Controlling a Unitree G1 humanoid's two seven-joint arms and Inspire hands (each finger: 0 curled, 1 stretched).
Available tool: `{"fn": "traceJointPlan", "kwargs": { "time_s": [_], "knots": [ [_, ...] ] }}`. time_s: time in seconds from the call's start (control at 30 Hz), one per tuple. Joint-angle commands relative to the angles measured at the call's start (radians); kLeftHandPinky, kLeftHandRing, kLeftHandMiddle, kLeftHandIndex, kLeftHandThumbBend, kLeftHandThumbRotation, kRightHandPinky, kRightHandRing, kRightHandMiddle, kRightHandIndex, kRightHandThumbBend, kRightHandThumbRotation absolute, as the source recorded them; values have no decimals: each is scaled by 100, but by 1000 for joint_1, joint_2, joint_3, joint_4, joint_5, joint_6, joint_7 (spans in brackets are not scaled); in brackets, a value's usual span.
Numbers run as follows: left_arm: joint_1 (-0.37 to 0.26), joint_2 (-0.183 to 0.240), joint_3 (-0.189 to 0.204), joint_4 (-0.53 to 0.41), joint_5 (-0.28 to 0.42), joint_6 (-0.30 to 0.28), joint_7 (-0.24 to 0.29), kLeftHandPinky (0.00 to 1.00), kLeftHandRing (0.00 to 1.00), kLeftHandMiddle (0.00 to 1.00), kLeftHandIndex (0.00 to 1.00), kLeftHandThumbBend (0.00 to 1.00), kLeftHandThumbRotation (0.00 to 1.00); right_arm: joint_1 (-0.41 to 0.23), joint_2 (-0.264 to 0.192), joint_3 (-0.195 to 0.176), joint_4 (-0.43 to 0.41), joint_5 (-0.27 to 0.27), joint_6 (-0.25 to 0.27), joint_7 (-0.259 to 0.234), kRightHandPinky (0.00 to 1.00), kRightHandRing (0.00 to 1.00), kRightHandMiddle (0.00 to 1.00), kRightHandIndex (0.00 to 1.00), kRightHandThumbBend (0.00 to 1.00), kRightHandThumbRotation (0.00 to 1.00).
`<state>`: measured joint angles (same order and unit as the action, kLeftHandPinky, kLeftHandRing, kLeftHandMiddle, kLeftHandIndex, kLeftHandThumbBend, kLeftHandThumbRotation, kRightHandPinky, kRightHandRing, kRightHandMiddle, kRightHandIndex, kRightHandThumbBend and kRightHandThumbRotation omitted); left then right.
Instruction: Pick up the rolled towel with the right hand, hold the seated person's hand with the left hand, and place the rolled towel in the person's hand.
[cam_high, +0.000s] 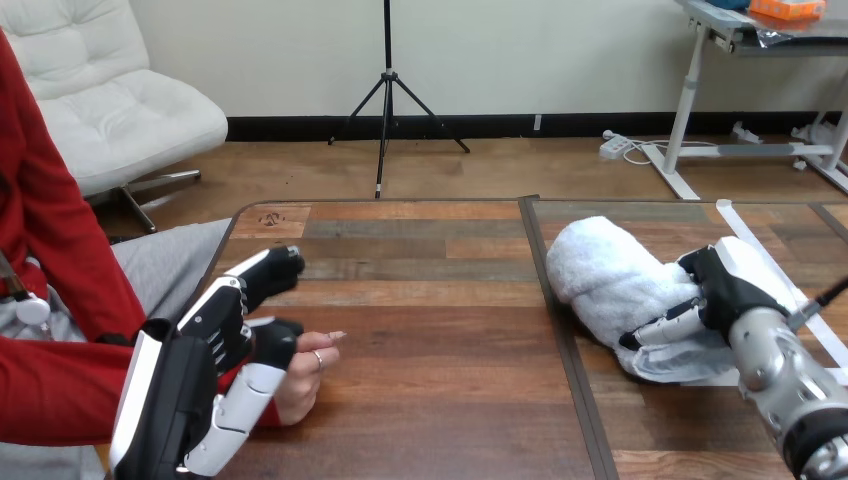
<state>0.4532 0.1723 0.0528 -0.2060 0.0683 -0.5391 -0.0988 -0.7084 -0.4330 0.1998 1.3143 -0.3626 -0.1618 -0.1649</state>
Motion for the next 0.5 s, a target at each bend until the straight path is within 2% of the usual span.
{"fn": "traceJointPlan", "kwargs": {
  "time_s": [0.0,0.07,0.27,0.4,0.47],
  "knots": [
    [-50,60,54,-49,18,15,-12,70,83,84,80,79,77,8,29,-76,-38,72,-82,-19,41,46,48,45,81,0],
    [-50,69,59,-50,14,22,-21,75,86,86,80,81,69,13,31,-89,-44,89,-101,-23,41,45,47,45,82,0],
    [-57,116,92,-58,102,35,-20,79,89,88,81,83,62,36,38,-136,-74,149,-168,-20,40,44,46,45,82,0],
    [-65,181,122,-111,257,120,-25,73,86,88,82,87,59,80,38,-187,-140,206,-253,-1,36,40,44,44,82,0],
    [-69,194,127,-119,287,132,-29,71,85,88,83,88,58,91,37,-195,-156,216,-267,2,35,40,43,45,82,0]
  ]
}}
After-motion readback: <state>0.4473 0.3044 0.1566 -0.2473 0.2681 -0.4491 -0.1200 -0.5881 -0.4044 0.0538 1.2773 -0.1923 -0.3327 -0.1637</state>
